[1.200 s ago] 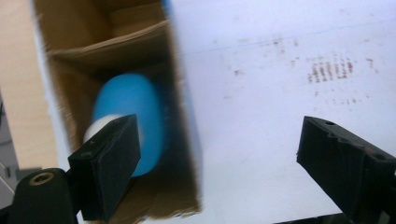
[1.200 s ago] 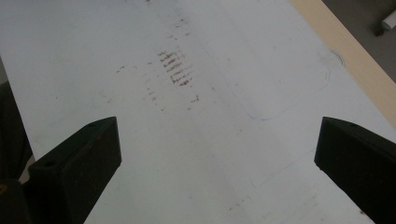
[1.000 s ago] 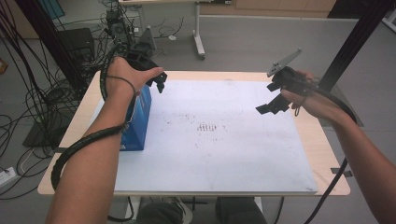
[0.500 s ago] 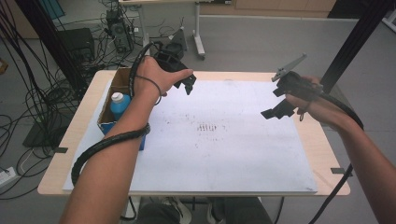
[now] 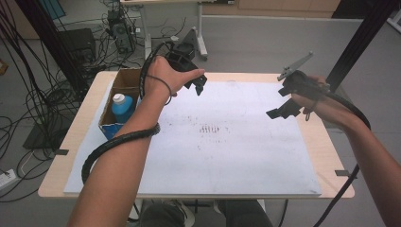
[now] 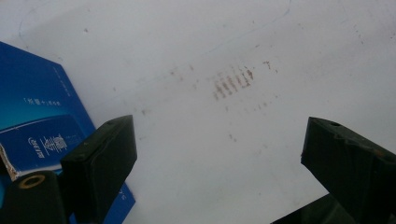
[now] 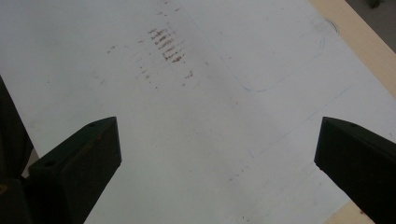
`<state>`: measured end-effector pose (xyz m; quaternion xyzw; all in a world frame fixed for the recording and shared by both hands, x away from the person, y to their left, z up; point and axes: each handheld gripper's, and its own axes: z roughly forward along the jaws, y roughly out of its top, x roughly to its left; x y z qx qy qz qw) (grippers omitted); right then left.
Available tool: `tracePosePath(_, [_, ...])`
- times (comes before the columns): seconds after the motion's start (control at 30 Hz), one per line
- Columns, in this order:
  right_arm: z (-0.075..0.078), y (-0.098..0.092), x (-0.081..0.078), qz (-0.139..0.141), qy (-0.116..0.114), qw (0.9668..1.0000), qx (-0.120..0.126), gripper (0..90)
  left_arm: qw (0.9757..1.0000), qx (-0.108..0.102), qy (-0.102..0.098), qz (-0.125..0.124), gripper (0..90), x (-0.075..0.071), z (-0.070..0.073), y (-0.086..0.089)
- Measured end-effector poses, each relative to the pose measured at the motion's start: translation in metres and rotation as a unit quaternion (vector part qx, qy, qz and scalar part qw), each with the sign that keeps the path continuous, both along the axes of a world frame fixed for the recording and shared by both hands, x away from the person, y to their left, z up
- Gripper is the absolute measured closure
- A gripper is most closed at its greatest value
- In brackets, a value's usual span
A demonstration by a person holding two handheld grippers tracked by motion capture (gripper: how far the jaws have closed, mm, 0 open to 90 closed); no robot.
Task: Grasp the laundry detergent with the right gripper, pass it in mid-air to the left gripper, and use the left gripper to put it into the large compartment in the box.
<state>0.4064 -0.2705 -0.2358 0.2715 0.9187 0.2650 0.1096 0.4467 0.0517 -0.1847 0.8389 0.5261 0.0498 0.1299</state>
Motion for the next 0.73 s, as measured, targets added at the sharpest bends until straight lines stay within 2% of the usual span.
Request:
tracePosePath(0.2, [-0.0007,-0.0015,0.0021,-0.003,0.000,1.0000,0.003,0.6,1.0000,0.003,0.005,-0.003,10.7,0.0021,-0.0031,-0.0003])
tracePosePath(0.73, [0.0002,-0.0047,0.0032,-0.003,-0.002,1.0000,0.001,0.6,1.0000,-0.001,0.001,-0.003,10.7,0.0052,-0.0042,-0.0036])
